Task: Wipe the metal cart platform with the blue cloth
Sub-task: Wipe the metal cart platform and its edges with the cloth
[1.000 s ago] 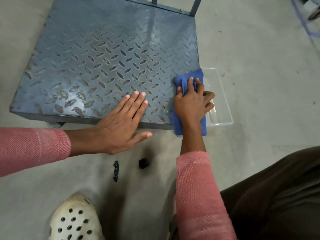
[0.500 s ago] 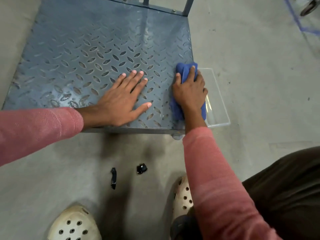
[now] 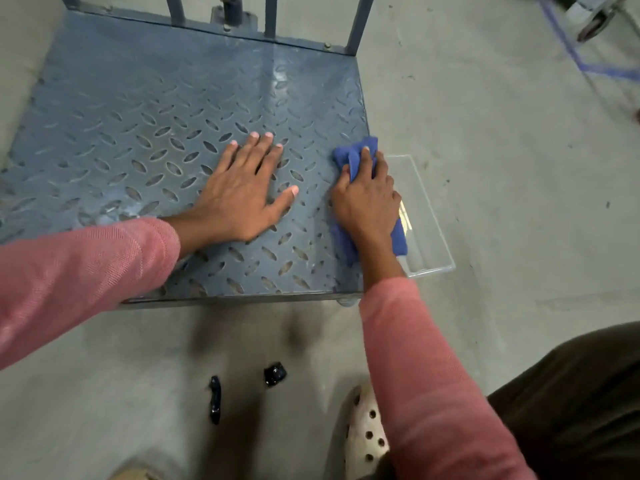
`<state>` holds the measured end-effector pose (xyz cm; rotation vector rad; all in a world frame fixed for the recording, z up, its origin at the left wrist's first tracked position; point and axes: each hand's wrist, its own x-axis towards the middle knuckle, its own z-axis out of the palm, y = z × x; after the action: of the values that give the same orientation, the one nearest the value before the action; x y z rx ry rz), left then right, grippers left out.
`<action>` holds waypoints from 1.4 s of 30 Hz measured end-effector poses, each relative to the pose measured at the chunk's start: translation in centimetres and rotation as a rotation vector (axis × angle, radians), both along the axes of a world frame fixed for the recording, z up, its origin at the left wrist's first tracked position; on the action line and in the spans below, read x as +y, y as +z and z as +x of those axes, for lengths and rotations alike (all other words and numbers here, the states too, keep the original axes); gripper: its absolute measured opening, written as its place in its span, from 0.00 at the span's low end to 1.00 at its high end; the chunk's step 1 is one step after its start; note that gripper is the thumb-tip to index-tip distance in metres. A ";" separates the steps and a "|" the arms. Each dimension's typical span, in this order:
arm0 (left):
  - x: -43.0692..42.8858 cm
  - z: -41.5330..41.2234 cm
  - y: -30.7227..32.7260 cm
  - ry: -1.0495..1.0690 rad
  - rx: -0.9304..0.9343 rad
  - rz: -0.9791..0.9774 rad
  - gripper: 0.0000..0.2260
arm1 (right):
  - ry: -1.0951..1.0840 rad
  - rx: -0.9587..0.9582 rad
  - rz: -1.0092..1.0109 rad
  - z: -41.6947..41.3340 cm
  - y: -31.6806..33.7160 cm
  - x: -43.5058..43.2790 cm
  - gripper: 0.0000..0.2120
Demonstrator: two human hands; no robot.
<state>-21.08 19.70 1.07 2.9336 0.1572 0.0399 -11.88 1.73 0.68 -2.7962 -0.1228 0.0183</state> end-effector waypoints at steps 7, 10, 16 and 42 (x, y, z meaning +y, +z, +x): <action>0.3 0.8 -0.6 0.024 -0.028 0.029 0.38 | -0.148 -0.062 0.005 -6.1 0.1 -1.6 0.25; 0.4 2.2 -0.9 0.041 -0.034 0.024 0.38 | -0.191 -0.123 -0.034 -8.5 -0.2 -2.5 0.24; 0.3 3.0 -0.7 0.058 -0.029 0.014 0.38 | -0.082 0.046 0.141 2.6 1.0 1.1 0.23; 6.6 7.1 -1.1 0.153 -0.112 -0.113 0.32 | 0.091 0.014 0.006 9.6 -0.2 5.1 0.25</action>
<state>-13.95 26.31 -0.06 2.7926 0.3543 0.2108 -2.33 6.84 0.51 -2.7815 -0.2467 0.0592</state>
